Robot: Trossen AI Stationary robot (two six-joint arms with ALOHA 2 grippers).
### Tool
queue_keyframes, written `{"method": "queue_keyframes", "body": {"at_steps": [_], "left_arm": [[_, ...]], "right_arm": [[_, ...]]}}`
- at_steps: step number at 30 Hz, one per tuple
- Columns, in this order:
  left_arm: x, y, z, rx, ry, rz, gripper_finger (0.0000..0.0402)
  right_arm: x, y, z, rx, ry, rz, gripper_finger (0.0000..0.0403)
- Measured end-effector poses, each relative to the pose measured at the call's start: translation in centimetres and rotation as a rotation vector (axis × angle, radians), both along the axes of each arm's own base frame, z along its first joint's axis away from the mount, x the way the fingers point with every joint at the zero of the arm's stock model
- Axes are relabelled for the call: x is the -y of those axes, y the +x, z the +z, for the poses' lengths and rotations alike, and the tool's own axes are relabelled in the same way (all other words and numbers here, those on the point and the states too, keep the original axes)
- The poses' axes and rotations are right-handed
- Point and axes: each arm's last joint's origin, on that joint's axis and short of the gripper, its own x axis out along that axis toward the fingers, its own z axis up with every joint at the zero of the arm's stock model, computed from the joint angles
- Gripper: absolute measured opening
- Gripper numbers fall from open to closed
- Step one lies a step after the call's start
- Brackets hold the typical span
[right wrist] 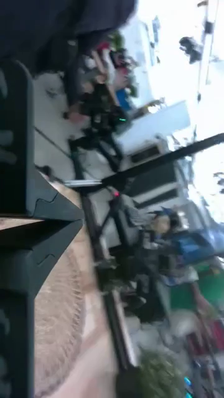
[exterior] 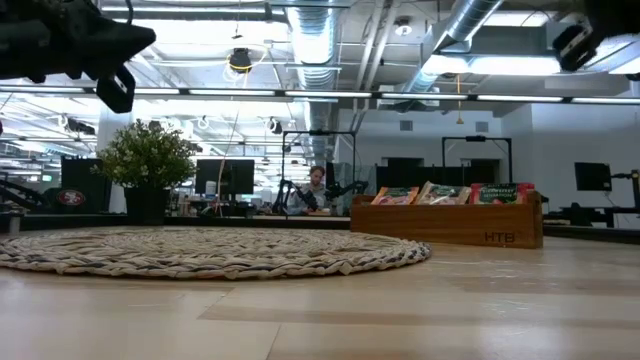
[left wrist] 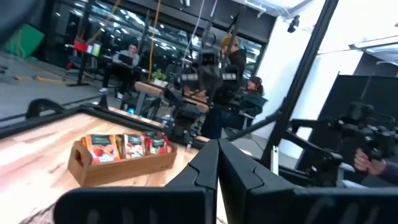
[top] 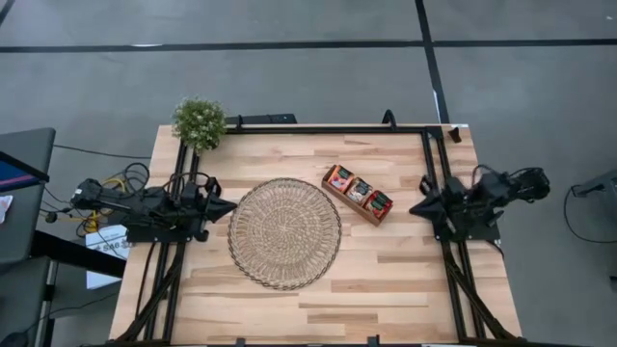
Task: Pick & Place Tea
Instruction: Return to Home Position
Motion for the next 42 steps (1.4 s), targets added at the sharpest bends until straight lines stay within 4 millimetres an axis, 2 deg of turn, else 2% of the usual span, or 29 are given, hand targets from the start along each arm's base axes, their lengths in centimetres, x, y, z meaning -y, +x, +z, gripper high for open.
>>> {"method": "queue_keyframes", "body": {"at_steps": [6, 13, 18, 24, 32, 42], "left_arm": [[-0.5, 0.0, 0.0, 0.002, 0.022, 0.077, 0.0000], [-1.4, 0.1, -0.1, 0.000, 0.032, 0.080, 0.0000], [-1.9, 0.1, -0.3, -0.018, 0.023, 0.052, 0.0000], [-2.0, 0.0, 0.1, 0.022, 0.060, 0.072, 0.0000], [-2.0, -0.2, 0.0, 0.017, 0.064, 0.078, 0.0000], [-2.1, -0.2, -0.1, 0.006, 0.071, 0.107, 0.0000]], "right_arm": [[0.0, 0.7, -2.0, -0.002, 0.019, -0.006, 0.0000], [0.6, 0.9, -2.2, -0.011, -0.034, 0.034, 0.0000], [0.7, 0.8, -2.2, -0.001, -0.070, 0.151, 0.0000], [0.8, 1.1, -2.4, 0.049, -0.128, 0.121, 0.0000], [0.6, 2.6, -6.2, 0.152, -0.107, 0.160, 0.0000], [0.5, 2.5, -6.3, 0.159, -0.141, 0.256, 0.0000]]}}
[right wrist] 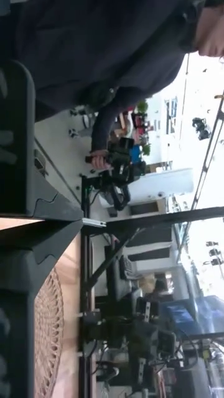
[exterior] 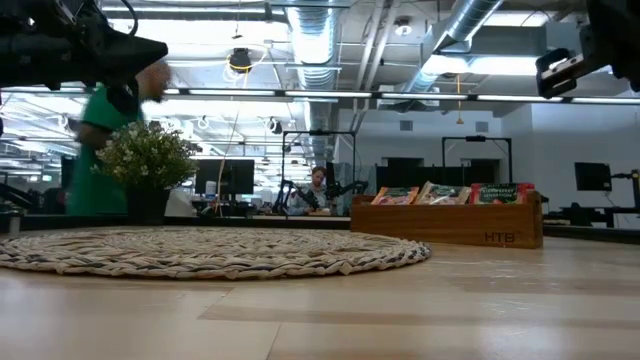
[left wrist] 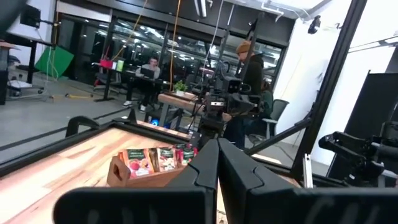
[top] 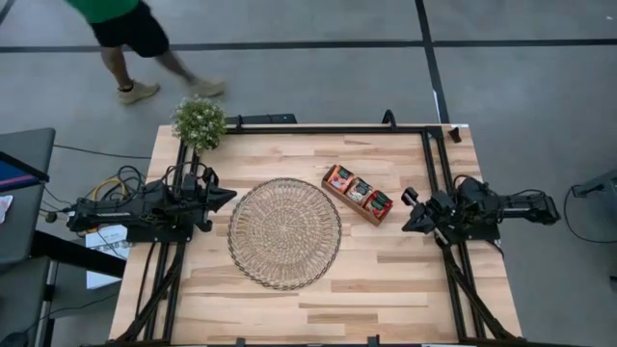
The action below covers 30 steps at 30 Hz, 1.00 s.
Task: Pick & Place Tea
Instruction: Return to Home Position
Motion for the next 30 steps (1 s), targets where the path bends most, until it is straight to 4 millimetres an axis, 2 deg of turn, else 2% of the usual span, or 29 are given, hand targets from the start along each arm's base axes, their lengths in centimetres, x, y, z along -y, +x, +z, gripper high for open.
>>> {"method": "queue_keyframes", "body": {"at_steps": [6, 11, 21, 30], "left_arm": [[-0.1, 0.0, 0.1, 0.014, -0.013, 0.038, 0.0000], [-0.2, 0.1, -0.4, -0.039, -0.052, 0.055, 0.0000], [-0.2, 0.2, -1.8, -0.178, -0.057, 0.058, 0.0000], [-0.2, 0.3, -2.0, -0.203, -0.059, 0.058, 0.0000]], "right_arm": [[0.0, 0.1, -0.5, -0.111, 0.105, 0.021, 0.0000], [0.0, 0.1, -0.6, -0.188, 0.215, 0.042, 0.0000], [0.0, 0.1, -0.6, -0.192, 0.221, 0.043, 0.0000], [0.0, 0.1, -0.6, -0.192, 0.221, 0.043, 0.0000]]}}
